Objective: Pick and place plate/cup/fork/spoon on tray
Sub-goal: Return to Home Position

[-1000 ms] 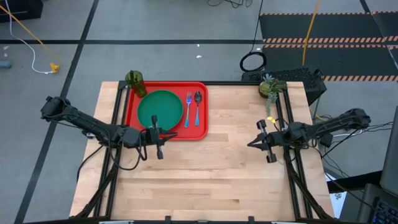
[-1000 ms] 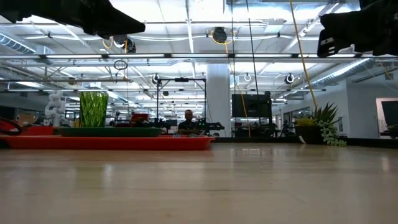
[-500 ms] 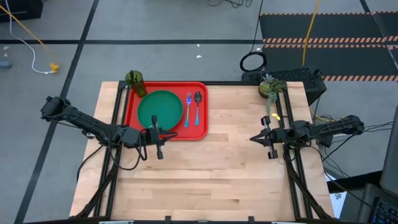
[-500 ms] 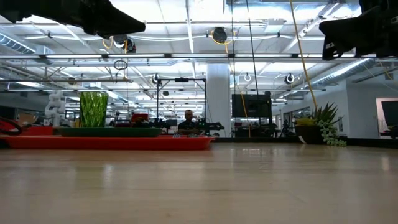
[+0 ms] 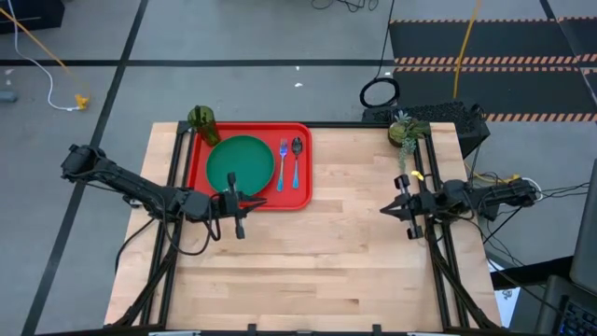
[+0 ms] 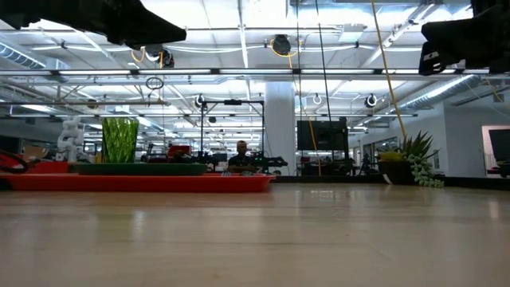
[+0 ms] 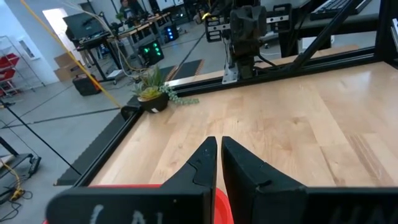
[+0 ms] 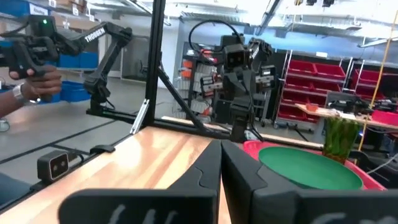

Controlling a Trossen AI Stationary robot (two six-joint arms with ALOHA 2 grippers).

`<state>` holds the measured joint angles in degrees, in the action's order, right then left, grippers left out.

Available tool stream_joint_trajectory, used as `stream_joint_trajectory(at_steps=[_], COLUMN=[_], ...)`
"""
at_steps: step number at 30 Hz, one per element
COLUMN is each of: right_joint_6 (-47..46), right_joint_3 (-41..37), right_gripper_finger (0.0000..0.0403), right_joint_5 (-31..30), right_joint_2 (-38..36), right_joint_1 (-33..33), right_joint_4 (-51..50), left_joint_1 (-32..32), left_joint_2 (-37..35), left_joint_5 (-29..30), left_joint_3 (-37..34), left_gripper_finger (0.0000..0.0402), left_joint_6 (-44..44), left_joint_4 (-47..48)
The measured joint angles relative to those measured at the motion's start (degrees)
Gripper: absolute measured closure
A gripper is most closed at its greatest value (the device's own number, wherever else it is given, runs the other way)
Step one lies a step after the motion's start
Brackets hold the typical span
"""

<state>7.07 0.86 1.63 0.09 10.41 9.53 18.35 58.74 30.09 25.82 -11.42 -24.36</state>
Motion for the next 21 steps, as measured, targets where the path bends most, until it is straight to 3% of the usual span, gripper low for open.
stream_joint_trajectory(at_steps=[7, 21], right_joint_6=[-1.5, 1.1], right_joint_3=[0.0, 0.0], right_gripper_finger=[0.0400, 0.0400], right_joint_5=[-5.9, -5.9], right_joint_2=[0.0, 0.0], right_joint_1=[-2.0, -4.1], right_joint_4=[-5.0, -7.5], left_joint_1=[0.0, 0.0], left_joint_2=[0.0, 0.0], left_joint_5=[0.0, 0.0], left_joint_3=[0.0, 0.0], left_gripper_finger=[0.0376, 0.0376], left_joint_6=[0.0, -0.1], left_joint_4=[-0.5, -0.4])
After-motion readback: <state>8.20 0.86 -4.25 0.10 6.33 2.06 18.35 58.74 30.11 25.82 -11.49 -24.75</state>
